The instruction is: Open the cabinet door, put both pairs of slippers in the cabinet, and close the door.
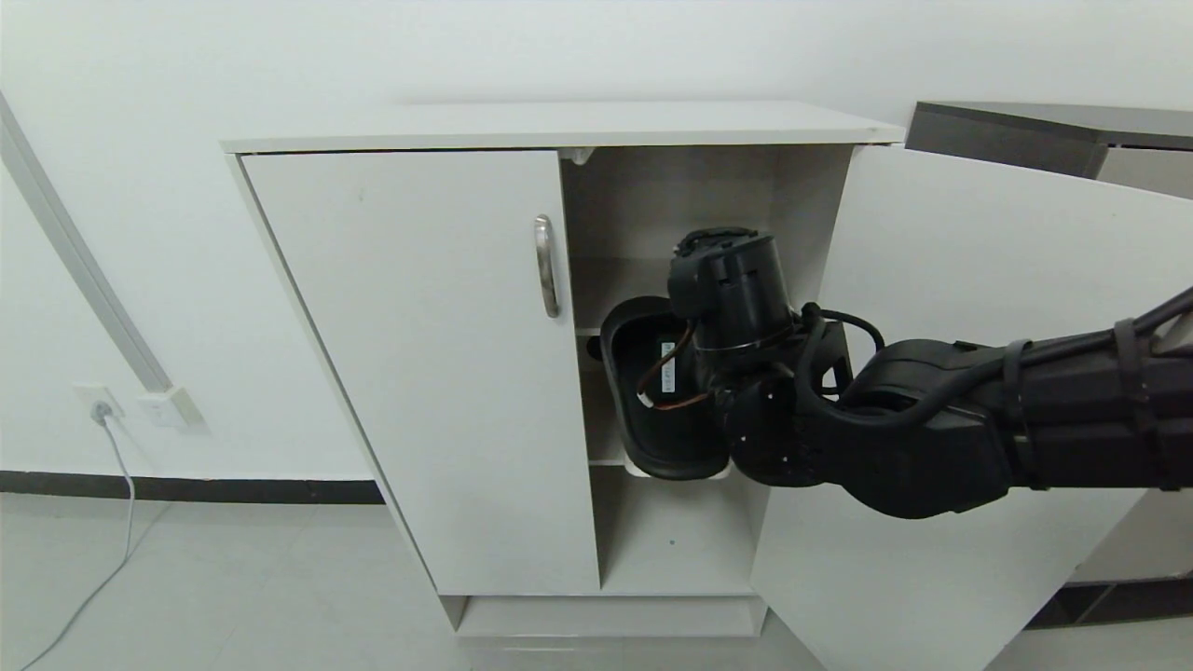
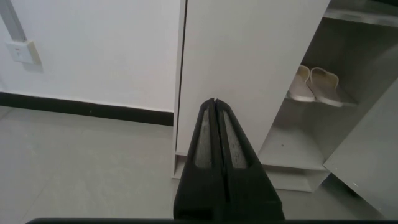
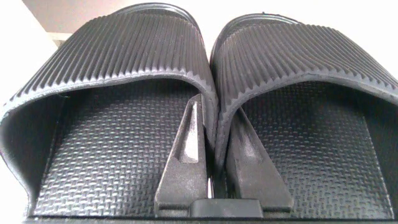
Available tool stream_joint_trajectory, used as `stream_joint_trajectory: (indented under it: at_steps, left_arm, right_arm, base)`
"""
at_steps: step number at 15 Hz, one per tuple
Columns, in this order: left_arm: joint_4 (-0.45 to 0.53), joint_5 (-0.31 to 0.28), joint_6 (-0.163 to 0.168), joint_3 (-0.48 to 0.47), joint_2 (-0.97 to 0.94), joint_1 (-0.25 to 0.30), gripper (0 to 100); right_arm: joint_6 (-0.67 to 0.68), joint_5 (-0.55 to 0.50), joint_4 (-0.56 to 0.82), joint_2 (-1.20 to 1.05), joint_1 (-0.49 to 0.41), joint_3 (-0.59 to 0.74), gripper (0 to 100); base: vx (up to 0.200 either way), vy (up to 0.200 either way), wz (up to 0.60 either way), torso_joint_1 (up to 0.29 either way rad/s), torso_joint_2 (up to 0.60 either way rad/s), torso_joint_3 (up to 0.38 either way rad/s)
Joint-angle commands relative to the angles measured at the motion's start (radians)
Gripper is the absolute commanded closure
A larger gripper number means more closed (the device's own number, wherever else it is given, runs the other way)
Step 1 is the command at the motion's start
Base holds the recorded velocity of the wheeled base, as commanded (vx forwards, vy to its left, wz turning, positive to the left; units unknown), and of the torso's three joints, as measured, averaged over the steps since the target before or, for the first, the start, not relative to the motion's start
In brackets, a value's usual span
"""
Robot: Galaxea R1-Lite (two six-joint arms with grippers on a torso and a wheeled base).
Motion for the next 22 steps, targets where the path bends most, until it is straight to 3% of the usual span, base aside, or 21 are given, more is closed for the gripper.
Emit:
stream_joint_trajectory:
  at_steps: [1,4,15,19,22]
  left_arm:
    - [0.000,0.000,0.000,-0.001,0.001,0.000,100]
    - [0.001,-0.002,0.000,0.001,0.001,0.000,100]
    - [0.001,-0.003,0.001,0.001,0.001,0.000,100]
    - [0.000,-0.003,0.000,-0.001,0.001,0.000,100]
    - [0.001,-0.003,0.000,-0.001,0.001,0.000,100]
  right_arm:
    - [0.013,0.001,-0.001,0.002,0.000,0.018,100]
    - [0.016,-0.001,-0.002,-0.001,-0.001,0.028,100]
    - [0.014,-0.007,-0.005,0.004,-0.003,0.028,100]
    - [0.011,-0.002,-0.008,0.025,-0.027,0.015,100]
    - [0.000,0.002,-0.004,0.081,-0.058,-0.072,100]
  base:
    - [0.000,0.000,0.00,0.000,0.00,0.000]
    - [0.000,0.000,0.00,0.000,0.00,0.000]
    - [0.200,0.000,0.00,0.000,0.00,0.001]
    - [0.000,0.000,0.00,0.000,0.00,0.000]
    - [0.000,0.000,0.00,0.000,0.00,0.000]
